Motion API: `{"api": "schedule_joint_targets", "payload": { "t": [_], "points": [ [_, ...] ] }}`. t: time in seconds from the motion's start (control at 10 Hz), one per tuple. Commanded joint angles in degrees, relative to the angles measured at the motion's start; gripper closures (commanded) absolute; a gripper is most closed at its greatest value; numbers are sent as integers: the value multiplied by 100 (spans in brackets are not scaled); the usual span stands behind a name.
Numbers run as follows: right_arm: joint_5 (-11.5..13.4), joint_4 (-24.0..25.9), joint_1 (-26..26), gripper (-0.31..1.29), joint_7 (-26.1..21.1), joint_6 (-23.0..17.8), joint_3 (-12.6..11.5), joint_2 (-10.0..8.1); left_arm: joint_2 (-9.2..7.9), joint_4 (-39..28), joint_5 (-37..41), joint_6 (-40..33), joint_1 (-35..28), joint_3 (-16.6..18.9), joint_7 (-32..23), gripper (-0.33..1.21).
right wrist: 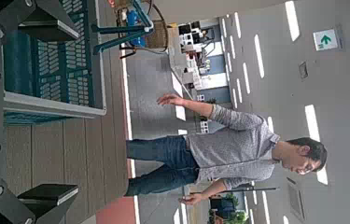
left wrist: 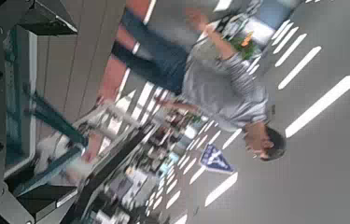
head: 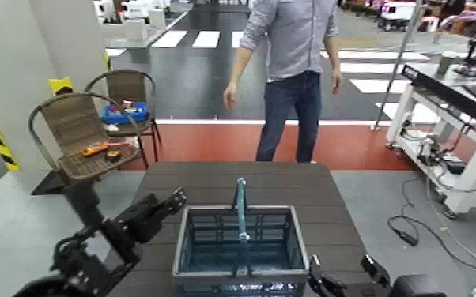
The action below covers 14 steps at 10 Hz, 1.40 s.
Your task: Place the crate on the table.
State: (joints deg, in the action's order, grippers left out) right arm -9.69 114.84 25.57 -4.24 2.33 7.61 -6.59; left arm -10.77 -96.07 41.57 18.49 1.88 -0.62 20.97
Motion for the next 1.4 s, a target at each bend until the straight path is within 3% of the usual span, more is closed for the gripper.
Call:
{"api": "schedule_joint_targets", "payload": {
  "t": [0.1,0.3,0.8,1.3,1.4],
  "points": [
    [81,-6,36,14,11,-31,-32,26,427,-580,-1002,-1111,-1085,378,-401,10],
    [81,-6,54,14,19,-57,-49,26,524,-632,-1441,-1699,-1700,457,-682,10],
    [63,-6,62,15,90,-4,-58,44,541,-720,-2601,-2851,-2667,334,-937,10],
    [90,12,54,15,222,92,-93,70,603,-703,-3058,-3211,-2807,264,-1007,10],
    [186,91,45,15,248,303,-111,70,612,-703,-3102,-3229,-2807,238,-1025,10]
  ]
}}
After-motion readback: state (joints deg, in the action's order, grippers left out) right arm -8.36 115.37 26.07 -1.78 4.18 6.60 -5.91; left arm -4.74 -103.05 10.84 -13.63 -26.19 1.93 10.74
